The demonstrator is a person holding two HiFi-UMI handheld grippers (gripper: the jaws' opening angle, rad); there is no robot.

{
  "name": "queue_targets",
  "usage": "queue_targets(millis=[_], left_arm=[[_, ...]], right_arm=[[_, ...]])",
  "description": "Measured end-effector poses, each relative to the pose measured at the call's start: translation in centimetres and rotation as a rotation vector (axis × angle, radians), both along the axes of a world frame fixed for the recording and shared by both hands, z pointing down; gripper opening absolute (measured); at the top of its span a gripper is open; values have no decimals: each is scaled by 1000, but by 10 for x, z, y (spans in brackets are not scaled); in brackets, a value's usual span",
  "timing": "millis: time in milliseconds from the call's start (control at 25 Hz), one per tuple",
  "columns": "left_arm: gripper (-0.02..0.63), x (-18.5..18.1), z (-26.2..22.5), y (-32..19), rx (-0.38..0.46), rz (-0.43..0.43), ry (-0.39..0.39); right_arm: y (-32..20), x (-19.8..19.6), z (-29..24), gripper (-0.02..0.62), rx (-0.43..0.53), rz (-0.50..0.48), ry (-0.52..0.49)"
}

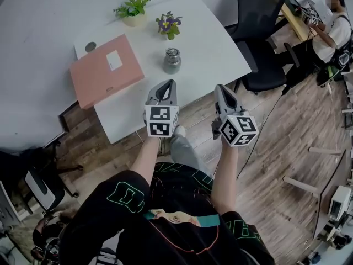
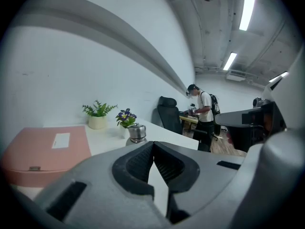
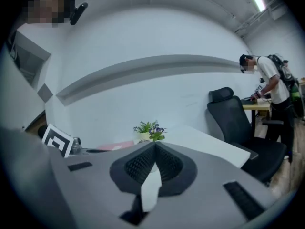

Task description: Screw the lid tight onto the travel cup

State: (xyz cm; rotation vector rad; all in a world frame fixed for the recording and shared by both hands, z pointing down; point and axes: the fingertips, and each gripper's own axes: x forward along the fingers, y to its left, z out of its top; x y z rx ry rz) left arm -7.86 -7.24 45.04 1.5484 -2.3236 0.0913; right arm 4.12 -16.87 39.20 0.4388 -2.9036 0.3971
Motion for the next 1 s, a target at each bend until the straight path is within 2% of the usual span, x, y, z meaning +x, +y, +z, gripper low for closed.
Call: queue_targets(millis=[160,360,720,840,920,1000], left_arm=[[9,-25,24,2,-41,-72,29],[9,-42,41,-4,-71,-122,36],[9,-51,64,-14,-114,-125,40],[40,-48,69,-17,-131,-110,49],[41,-47,73,-16,-148,-105,47],[49,-44,76,-15,-165,-101,46]], right_arm=[[-6,-46,15,6,-15,-132,-2],[-13,-95,28,6,-18,-294,-2],[-7,-138,45,6,-55,-608,-17],[-9,-146,45,10,-48,-676,-27],[-6,-151,46,85,-53,-721,-30],[-1,-153,49,101,-49,-766,-24]])
